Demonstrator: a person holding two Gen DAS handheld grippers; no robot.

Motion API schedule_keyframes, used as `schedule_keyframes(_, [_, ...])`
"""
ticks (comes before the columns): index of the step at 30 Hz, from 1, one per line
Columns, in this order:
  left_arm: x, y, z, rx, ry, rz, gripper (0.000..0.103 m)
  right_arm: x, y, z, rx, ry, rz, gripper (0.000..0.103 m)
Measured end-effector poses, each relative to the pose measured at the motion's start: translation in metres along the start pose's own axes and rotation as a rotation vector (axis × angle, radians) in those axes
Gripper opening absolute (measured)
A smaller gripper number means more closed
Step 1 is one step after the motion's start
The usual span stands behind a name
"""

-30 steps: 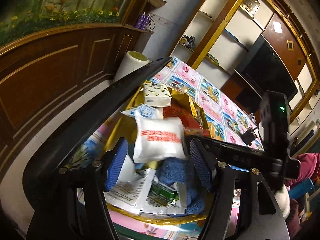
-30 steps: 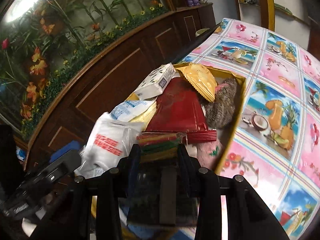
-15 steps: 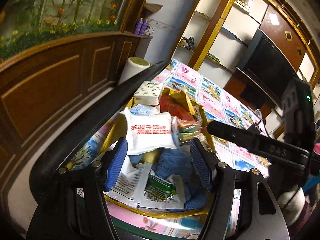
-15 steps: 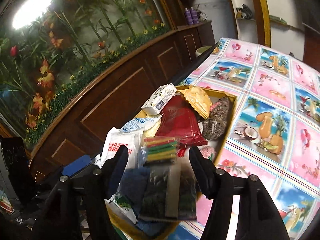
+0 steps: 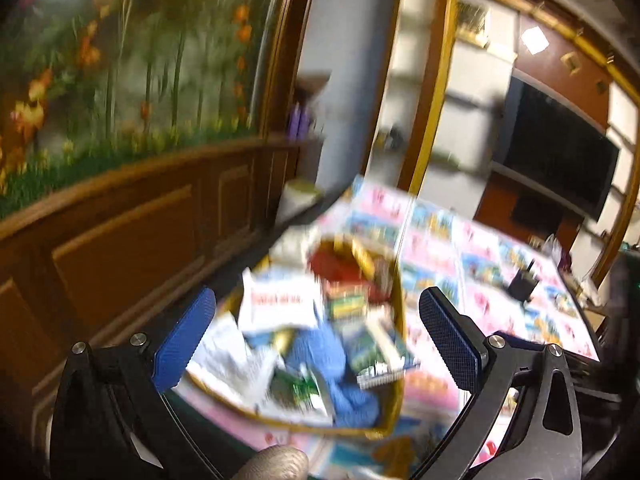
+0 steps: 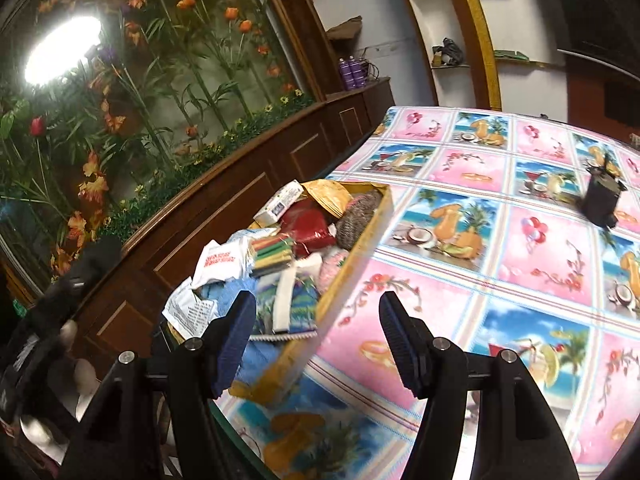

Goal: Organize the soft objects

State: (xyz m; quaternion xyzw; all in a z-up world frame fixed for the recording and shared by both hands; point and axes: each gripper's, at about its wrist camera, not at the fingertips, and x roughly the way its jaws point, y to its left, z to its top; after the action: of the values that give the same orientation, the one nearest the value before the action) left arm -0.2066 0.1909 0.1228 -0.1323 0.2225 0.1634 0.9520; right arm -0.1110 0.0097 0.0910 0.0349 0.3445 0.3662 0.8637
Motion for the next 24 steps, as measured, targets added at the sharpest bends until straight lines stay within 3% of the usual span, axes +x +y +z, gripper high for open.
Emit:
schedule_keyframes(7, [0.001,-0.033,-0.009,0.061,-0.016,0.126,0.103,-0.018,-0.003,-0.021,-0.042,-0.011,-0.053,0.065])
schedule_keyframes(24, [0.021,-0.025,-0.02,0.077,0.051,0.203,0.103,-0.005,0.02,-0.046,-0.141,0.047,-0.076,0.066])
